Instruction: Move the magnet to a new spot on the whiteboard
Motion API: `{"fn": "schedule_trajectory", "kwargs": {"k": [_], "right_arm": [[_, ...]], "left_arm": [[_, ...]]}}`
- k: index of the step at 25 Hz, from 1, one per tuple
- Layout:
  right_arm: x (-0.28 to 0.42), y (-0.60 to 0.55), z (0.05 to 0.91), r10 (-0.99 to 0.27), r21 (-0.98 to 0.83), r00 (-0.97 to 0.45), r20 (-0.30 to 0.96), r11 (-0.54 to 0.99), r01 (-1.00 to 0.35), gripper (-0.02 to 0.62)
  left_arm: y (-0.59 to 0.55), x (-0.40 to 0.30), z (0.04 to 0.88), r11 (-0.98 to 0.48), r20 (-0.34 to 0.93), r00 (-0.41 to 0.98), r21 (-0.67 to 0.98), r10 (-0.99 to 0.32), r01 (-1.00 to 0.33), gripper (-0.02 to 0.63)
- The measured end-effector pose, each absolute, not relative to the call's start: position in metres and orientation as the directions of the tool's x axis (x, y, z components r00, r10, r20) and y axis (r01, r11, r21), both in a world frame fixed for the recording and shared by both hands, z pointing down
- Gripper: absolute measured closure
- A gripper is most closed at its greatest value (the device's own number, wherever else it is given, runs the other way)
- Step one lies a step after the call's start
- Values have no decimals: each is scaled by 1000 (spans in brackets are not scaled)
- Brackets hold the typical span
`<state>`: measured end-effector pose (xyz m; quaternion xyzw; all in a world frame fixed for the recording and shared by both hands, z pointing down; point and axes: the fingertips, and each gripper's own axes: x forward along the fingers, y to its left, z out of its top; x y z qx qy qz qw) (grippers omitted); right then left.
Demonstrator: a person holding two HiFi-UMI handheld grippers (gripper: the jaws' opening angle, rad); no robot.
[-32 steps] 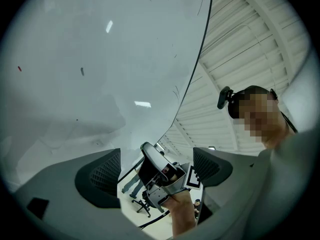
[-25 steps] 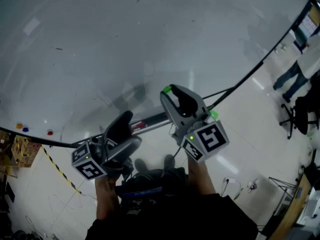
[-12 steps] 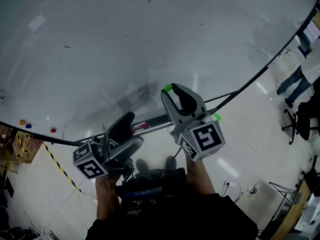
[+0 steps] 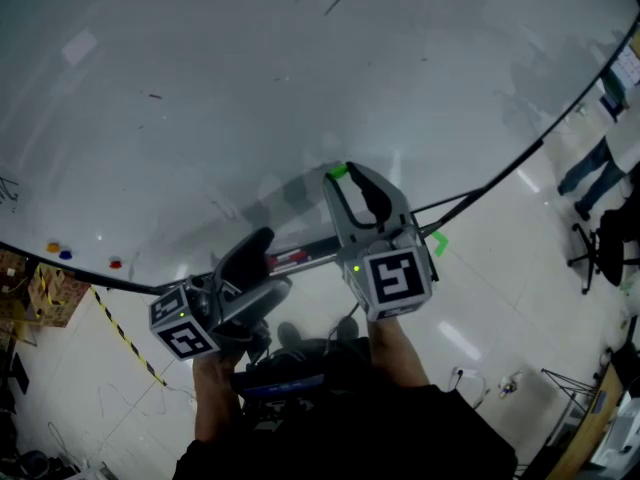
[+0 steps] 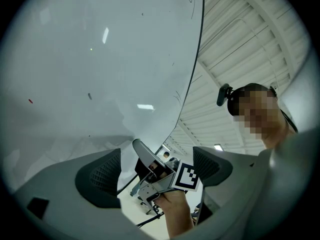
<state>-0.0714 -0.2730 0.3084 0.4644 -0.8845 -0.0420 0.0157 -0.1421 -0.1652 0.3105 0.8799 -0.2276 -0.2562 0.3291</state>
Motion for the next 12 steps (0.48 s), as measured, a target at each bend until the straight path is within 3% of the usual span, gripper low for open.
{"fn": "schedule_trajectory", "kwargs": {"k": [12], "right_arm": [[-73, -280, 309, -884, 146, -468, -9, 461, -875, 446]], "left_arm": [[-169, -148, 314, -687, -300, 787, 697, -539, -205, 163]]}}
